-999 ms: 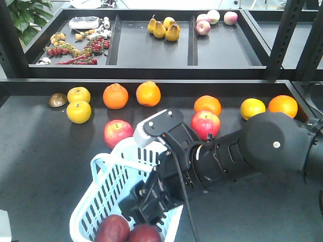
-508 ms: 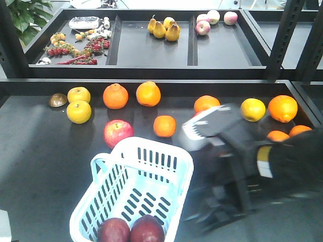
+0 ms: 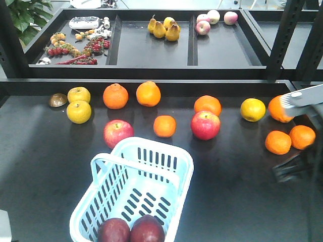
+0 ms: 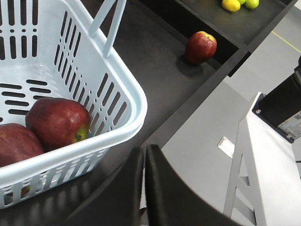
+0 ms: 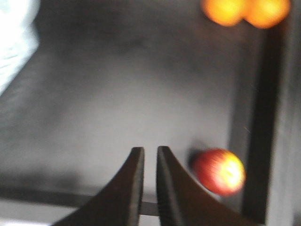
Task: Pick three apples into basket with both arms
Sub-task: 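Reach the right gripper down over a third red apple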
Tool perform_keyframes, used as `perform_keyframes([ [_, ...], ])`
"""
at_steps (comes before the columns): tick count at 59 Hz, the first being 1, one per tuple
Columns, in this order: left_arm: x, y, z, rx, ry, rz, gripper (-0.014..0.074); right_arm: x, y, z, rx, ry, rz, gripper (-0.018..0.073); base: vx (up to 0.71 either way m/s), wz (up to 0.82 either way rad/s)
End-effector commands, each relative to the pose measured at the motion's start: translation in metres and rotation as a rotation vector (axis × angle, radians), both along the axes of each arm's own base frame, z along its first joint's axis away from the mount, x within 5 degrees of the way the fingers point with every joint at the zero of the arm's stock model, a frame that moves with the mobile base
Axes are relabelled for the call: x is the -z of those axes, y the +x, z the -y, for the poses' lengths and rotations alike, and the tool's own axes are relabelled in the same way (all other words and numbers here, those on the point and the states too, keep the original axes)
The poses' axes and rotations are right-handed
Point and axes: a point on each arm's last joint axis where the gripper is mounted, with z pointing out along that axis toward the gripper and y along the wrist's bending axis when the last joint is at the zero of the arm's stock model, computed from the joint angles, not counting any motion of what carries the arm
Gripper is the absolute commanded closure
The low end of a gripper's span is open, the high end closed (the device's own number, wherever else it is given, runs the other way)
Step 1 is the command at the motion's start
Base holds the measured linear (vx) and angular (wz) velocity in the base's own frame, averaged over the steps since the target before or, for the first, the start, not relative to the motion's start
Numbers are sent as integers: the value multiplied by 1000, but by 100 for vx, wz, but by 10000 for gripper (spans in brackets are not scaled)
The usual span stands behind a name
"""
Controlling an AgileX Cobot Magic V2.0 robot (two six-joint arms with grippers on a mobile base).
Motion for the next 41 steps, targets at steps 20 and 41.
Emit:
perform_keyframes([
  [20,-6,3,1,6,8,25,603,26,18,136,507,165,-223,-69,0,0],
  [41,-6,3,1,6,8,25,603,74,46,165,518,200,-387,-118,0,0],
])
